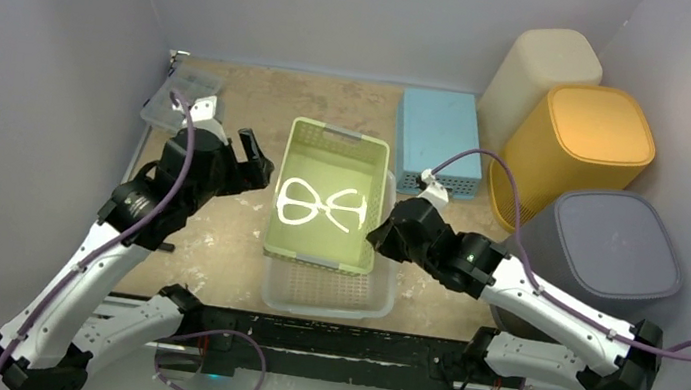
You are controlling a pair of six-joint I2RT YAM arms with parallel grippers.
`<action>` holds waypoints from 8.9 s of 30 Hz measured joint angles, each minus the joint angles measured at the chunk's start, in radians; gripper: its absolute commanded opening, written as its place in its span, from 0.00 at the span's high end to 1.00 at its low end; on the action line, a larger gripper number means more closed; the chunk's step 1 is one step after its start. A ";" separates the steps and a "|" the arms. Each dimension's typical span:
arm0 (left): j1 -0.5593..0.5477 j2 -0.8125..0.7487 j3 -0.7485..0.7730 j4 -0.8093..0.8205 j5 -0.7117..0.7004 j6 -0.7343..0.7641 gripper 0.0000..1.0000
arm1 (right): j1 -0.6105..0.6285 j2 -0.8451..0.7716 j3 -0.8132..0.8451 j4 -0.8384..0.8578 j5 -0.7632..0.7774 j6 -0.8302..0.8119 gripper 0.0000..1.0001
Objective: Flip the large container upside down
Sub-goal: Pick up the container from the container, then turn the container upside down at the center of the board, then move the container to the center of the board.
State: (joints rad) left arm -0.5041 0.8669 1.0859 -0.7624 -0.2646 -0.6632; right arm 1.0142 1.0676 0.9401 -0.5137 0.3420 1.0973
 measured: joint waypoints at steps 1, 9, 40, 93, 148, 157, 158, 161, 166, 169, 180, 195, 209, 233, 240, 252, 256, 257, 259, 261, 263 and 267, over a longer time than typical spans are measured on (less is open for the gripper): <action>0.000 -0.010 0.013 -0.005 0.000 -0.008 0.15 | -0.017 0.007 0.007 0.008 0.002 0.006 1.00; 0.000 -0.122 0.097 -0.016 0.040 -0.043 0.12 | -0.253 0.076 0.011 0.120 -0.052 -0.012 1.00; 0.000 -0.179 -0.414 0.571 0.586 -0.266 0.33 | -0.333 0.216 0.061 0.390 -0.314 0.026 1.00; -0.072 -0.037 -0.368 0.640 0.284 -0.231 0.75 | -0.288 0.418 0.000 0.744 -0.506 0.116 1.00; -0.065 0.244 0.011 0.577 -0.307 0.982 1.00 | -0.235 0.090 -0.098 0.509 -0.464 -0.005 0.14; -0.038 0.231 -0.156 0.602 -0.145 1.266 1.00 | -0.235 0.068 -0.116 0.472 -0.440 -0.013 0.13; -0.033 0.230 -0.167 0.591 -0.127 1.280 1.00 | -0.235 0.068 -0.118 0.469 -0.438 -0.014 0.13; -0.029 0.209 -0.216 0.572 -0.084 1.312 1.00 | -0.235 0.068 -0.124 0.463 -0.438 -0.016 0.13; -0.028 0.158 -0.262 0.513 -0.032 1.314 0.97 | -0.235 0.072 -0.125 0.462 -0.438 -0.019 0.13; -0.027 0.145 -0.258 0.475 0.007 1.299 0.90 | -0.235 0.084 -0.124 0.446 -0.421 -0.031 0.10; -0.027 0.115 -0.244 0.351 0.107 1.125 0.79 | -0.235 0.128 -0.067 0.191 -0.233 -0.110 0.05; -0.027 0.118 -0.243 0.263 0.166 0.831 0.79 | -0.234 0.164 -0.013 0.002 -0.002 -0.140 0.05; -0.026 0.132 -0.283 0.318 0.234 0.662 0.71 | -0.226 0.125 -0.065 -0.060 -0.013 -0.222 0.13; -0.030 0.175 -0.426 0.467 0.255 0.481 0.55 | -0.207 0.012 -0.094 -0.126 -0.027 -0.222 0.10; -0.081 0.175 -0.407 0.403 0.193 0.449 0.54 | -0.207 0.012 -0.095 -0.113 -0.027 -0.219 0.09; -0.226 0.147 -0.375 0.314 0.005 0.344 0.45 | -0.207 0.026 -0.085 -0.097 -0.035 -0.217 0.06; -0.238 0.107 -0.375 0.293 -0.042 0.307 0.44 | -0.207 0.034 -0.055 -0.038 -0.070 -0.229 0.06; -0.245 0.097 -0.375 0.285 -0.060 0.298 0.42 | -0.207 0.042 -0.040 -0.017 -0.078 -0.234 0.06; -0.259 0.080 -0.376 0.273 -0.081 0.287 0.36 | -0.207 0.063 -0.018 0.009 -0.092 -0.242 0.06; -0.273 0.063 -0.376 0.266 -0.099 0.279 0.35 | -0.207 0.092 0.004 0.027 -0.102 -0.249 0.06; -0.290 0.060 -0.376 0.264 -0.120 0.277 0.35 | -0.207 0.119 0.022 0.039 -0.110 -0.254 0.06; -0.350 0.097 -0.373 0.249 -0.181 0.274 0.34 | -0.207 0.151 0.043 0.060 -0.125 -0.262 0.06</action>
State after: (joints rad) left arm -0.8543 0.9634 0.7132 -0.5137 -0.4454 -0.3889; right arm 0.8070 1.2182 0.9829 -0.4541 0.2173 0.8349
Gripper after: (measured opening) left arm 0.651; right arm 0.941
